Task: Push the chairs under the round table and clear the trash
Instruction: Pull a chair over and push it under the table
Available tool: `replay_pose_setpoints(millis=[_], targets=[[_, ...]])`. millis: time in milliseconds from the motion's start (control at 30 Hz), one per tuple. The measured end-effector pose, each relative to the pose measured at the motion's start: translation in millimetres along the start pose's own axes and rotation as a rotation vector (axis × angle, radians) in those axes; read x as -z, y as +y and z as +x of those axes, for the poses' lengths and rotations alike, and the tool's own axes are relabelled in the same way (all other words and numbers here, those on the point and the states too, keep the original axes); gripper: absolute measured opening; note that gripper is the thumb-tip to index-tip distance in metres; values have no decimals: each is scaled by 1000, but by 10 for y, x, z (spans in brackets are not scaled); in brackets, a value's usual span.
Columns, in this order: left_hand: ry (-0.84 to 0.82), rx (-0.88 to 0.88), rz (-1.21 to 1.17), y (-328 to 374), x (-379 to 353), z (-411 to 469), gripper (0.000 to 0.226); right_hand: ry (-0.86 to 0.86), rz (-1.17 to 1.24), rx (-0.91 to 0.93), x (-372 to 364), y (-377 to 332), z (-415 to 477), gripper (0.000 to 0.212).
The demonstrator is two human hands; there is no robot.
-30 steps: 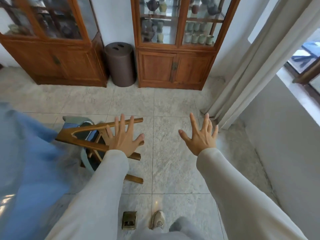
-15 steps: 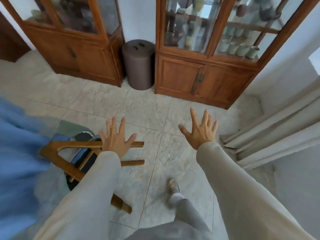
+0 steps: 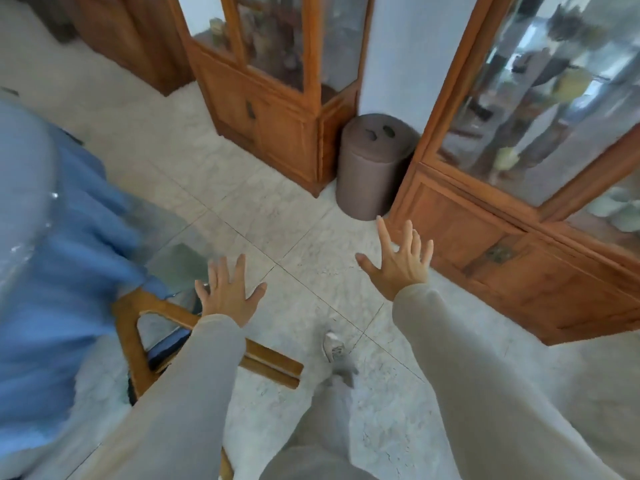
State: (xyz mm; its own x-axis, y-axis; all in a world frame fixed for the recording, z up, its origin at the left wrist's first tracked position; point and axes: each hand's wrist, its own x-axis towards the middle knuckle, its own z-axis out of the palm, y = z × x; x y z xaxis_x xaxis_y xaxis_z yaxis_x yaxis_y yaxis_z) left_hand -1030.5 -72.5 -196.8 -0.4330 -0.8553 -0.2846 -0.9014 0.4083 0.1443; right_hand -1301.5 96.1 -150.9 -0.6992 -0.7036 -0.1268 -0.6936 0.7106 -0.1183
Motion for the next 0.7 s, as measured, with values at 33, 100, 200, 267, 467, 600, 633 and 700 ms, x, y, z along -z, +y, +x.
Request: replay_pose_setpoints(millis=[33, 100, 200, 267, 467, 600, 633, 700], targets=[[-6, 19, 2, -15, 35, 30, 77, 4, -12, 18, 13, -41, 72, 83], [6, 126, -111, -6, 114, 621, 76, -22, -49, 101, 51, -317, 869, 83], [23, 197, -178, -10, 224, 945, 75, -65, -73, 174, 102, -509, 1310, 82], [62, 305, -237, -87, 261, 1191, 77, -95, -122, 293, 168, -814, 1778, 81], [94, 555, -327, -479, 483, 1494, 80, -156, -189, 567, 185, -1884, 2862, 81], [77, 741, -305, -851, 551, 1541, 85, -217, -215, 757, 36, -2827, 3280, 79], [67, 789, -311, -951, 550, 1544, 86, -244, -221, 808, -45, -3063, 3320, 78], [67, 870, -313, -1164, 538, 1608, 89, -291, -243, 923, -230, -3557, 3390, 78]])
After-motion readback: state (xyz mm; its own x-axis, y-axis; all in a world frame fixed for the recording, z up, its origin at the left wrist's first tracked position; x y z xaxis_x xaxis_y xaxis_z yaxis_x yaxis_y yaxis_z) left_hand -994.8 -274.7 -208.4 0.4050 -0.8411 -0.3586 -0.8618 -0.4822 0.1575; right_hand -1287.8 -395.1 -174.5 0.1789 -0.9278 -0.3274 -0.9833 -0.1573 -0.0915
